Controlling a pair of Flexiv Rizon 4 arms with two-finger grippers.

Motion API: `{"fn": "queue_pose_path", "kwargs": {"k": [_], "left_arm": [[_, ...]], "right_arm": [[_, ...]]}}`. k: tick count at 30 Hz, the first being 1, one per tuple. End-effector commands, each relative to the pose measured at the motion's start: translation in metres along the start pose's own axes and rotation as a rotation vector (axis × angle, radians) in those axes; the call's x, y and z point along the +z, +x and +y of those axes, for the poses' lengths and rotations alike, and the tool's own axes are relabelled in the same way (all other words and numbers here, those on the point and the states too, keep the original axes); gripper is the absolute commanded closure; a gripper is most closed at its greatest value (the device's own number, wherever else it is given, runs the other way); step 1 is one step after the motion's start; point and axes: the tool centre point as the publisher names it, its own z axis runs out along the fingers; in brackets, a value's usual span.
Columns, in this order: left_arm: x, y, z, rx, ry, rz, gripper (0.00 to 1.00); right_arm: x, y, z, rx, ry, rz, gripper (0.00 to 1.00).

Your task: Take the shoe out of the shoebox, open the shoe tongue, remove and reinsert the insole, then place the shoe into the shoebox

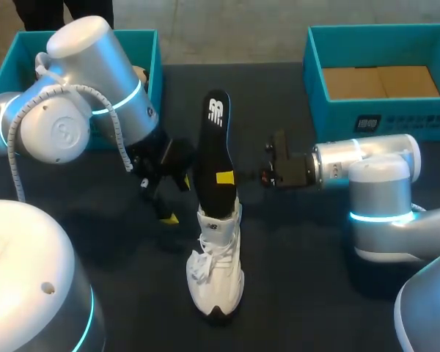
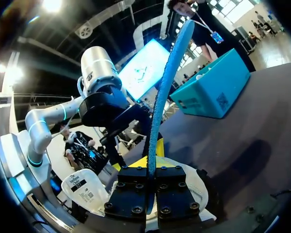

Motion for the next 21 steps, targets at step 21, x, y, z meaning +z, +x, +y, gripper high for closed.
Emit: {"fn": "queue_pose_path", "kwargs": {"k": [21], "left_arm": [[0.000,0.001,0.000,-0.001,-0.003,-0.002,0.00]], "right_arm": [[-0.002,0.009,-0.024,0.018,-0.060,-0.089,1.00]]}}
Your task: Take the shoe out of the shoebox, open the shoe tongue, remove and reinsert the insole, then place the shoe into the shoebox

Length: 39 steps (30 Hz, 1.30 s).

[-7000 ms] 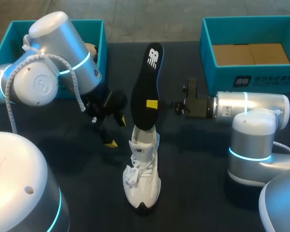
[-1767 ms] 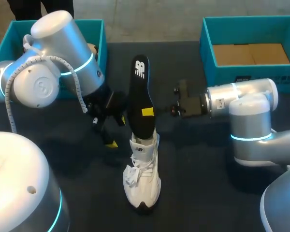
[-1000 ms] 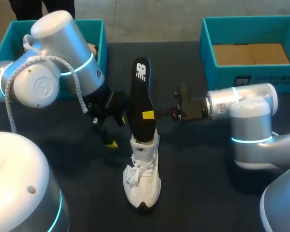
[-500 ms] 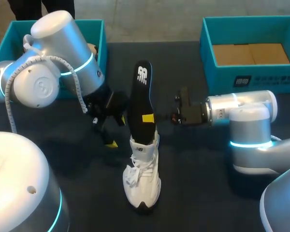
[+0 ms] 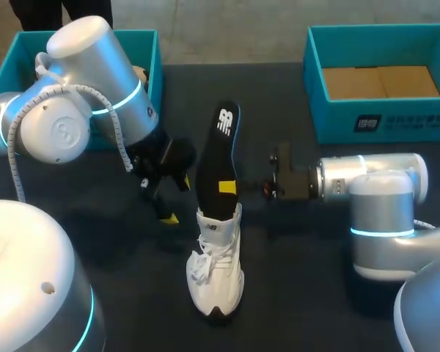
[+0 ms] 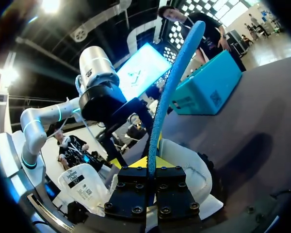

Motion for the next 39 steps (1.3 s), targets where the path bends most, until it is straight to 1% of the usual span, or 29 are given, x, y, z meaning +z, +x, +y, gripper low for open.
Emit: {"fn": "queue_pose_path", "kwargs": {"k": [1,8,23,31,39], "left_arm": [[0.000,0.001,0.000,-0.001,-0.003,-0.002,0.00],[0.000,0.001,0.000,-0.001,-0.003,-0.002,0.00],[0.000,0.001,0.000,-0.001,-0.003,-0.002,0.00],[0.000,0.001,0.000,-0.001,-0.003,-0.002,0.00],[0.000,0.001,0.000,-0.001,-0.003,-0.002,0.00]], "right_arm": [[0.002,0.004,-0.008,0.002,-0.012,-0.017,1.00],[0.004,0.005,-0.013,0.012,-0.015,-0.024,1.00],[0.001,0.015,-0.028,0.036,-0.033,-0.047,1.00],[0.003,0.018,-0.031,0.052,-0.015,-0.063,1.00],[0.004,0.018,-0.034,0.070,-0.002,-0.050,1.00]]}}
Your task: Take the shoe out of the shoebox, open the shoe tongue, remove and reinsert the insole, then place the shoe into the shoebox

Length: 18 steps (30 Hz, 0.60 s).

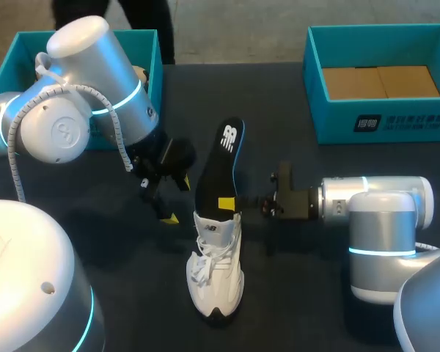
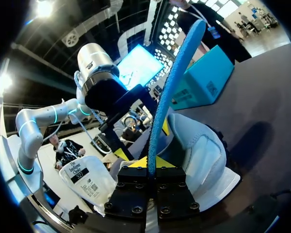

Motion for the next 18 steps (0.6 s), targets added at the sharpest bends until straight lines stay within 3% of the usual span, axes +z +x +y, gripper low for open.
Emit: {"fn": "queue_pose_path", "kwargs": {"k": [1,18], "left_arm": [[0.0002,0.0008,-0.0001,-0.001,-0.003,-0.002,0.00],[0.0002,0.0008,-0.0001,-0.001,-0.003,-0.002,0.00]], "right_arm": [[0.0021,-0.0009,-0.0041,0.008,0.017,0.005,1.00],[-0.0025,0.0010,0.0014,0.017,0.048,0.017,1.00]]}}
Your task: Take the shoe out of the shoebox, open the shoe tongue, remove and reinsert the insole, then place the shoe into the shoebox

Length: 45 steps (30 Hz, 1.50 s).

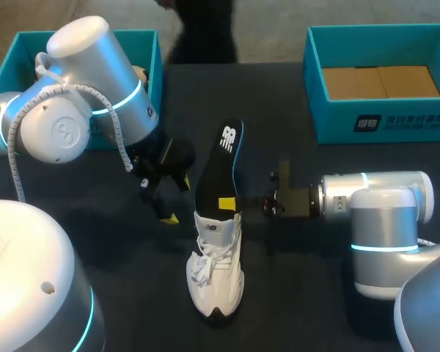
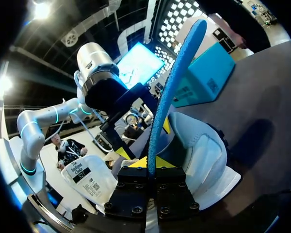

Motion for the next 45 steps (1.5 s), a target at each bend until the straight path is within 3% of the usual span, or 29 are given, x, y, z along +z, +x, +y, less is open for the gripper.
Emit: {"fn": "queue_pose_path", "kwargs": {"k": [1,7,9,11,21,36,45], "left_arm": [[0.000,0.001,0.000,-0.001,-0.003,-0.002,0.00],[0.000,0.001,0.000,-0.001,-0.003,-0.002,0.00],[0.000,0.001,0.000,-0.001,-0.003,-0.002,0.00],[0.000,0.001,0.000,-0.001,-0.003,-0.002,0.00],[0.000,0.001,0.000,-0.001,-0.003,-0.002,0.00],[0.000,0.001,0.000,-0.001,-0.003,-0.002,0.00],[0.000,0.001,0.000,-0.001,-0.003,-0.002,0.00]], "right_arm": [[-0.001,0.000,0.001,0.005,0.017,0.003,1.00],[-0.002,0.000,0.001,0.009,0.020,0.011,0.99],[-0.002,0.000,0.002,0.008,0.026,0.014,0.89],[-0.003,0.000,0.002,0.008,0.029,0.015,0.87],[-0.004,0.003,0.008,-0.006,0.048,0.019,0.87],[-0.001,0.001,0.025,-0.042,0.085,0.063,0.75],[0.001,-0.001,0.033,-0.046,0.099,0.071,0.75]]}}
